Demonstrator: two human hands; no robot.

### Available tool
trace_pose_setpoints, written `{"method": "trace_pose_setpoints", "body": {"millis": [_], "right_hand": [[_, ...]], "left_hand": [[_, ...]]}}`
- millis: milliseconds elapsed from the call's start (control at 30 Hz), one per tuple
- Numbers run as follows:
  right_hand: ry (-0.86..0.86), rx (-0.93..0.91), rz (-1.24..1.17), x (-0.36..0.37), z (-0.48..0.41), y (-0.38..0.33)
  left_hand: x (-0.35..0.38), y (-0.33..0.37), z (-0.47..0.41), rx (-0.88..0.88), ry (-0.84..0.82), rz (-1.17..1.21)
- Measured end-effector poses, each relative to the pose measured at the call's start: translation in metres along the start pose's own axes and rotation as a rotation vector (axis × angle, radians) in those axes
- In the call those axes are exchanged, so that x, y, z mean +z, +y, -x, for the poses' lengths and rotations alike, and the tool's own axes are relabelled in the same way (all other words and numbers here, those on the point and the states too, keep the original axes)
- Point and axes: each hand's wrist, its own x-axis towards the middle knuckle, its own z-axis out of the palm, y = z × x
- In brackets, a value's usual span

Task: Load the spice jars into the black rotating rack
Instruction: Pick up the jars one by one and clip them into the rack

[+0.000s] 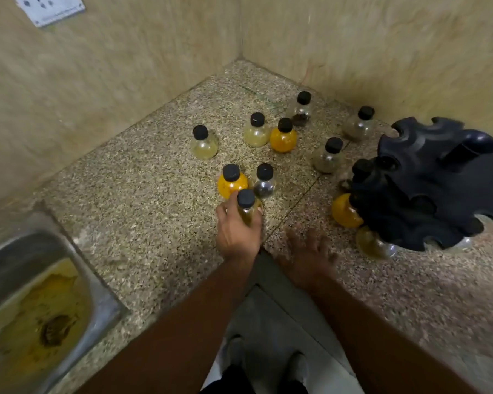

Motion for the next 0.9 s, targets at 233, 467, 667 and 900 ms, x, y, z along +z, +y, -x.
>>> {"method": "trace_pose_setpoints", "body": {"millis": [233, 467, 667, 900], "right_hand": [[0.042, 0.031, 0.017, 0.008, -0.002, -0.002], [0.282, 0.038, -0.251, -0.001, 0.015, 0.009], [0.656, 0.197, -0.733, -0.02, 0.048, 0.045], [0.63, 0.093, -0.846, -0.024, 0.111, 0.135]], "left_hand": [[-0.003, -0.005, -0.023, 0.144, -0.053, -0.08], [0.011, 0.007, -0.001, 0.302, -0.116, -0.05], [0.038, 0.036, 0.045, 0.576, -0.305, 0.051], [0.077, 0.086, 0.117, 0.602, -0.679, 0.129]]}}
